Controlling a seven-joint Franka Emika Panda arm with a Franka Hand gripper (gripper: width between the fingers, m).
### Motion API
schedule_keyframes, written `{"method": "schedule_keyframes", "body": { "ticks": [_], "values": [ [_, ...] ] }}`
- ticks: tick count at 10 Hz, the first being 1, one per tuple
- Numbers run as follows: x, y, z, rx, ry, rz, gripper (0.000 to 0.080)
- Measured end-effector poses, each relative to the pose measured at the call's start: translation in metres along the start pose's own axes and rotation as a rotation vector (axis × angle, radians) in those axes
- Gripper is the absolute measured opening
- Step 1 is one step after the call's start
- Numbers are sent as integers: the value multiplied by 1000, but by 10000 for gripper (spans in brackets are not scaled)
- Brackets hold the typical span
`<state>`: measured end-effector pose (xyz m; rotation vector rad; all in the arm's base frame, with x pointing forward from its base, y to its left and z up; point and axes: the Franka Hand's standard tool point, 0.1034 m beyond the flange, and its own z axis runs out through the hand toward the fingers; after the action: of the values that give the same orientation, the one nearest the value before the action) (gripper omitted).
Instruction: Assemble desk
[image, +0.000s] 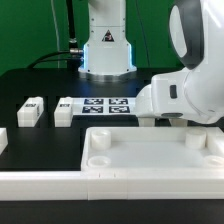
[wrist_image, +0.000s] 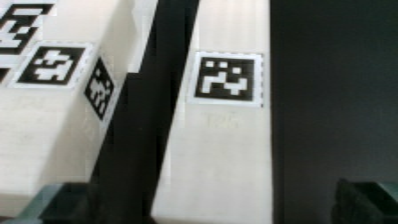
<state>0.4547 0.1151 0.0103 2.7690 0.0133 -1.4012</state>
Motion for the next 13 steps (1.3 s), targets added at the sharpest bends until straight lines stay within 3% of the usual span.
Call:
{"method": "schedule_keyframes", "body": {
  "ticks": [1,2,3,4,9,10,11,13],
  "values": [
    [0,0,0,0,-1,0,621],
    [0,0,0,0,-1,-1,439],
    [0,0,0,0,-1,-1,439],
    [0,0,1,-1,-1,-1,294],
    [-2,0,-5,-7,1,-27,294],
    [-15,3,-31,-17,27,-87,294],
    [-36,11,-60,3,45,-124,295],
    [-53,19,-88,10,64,-129,295]
  ]
}}
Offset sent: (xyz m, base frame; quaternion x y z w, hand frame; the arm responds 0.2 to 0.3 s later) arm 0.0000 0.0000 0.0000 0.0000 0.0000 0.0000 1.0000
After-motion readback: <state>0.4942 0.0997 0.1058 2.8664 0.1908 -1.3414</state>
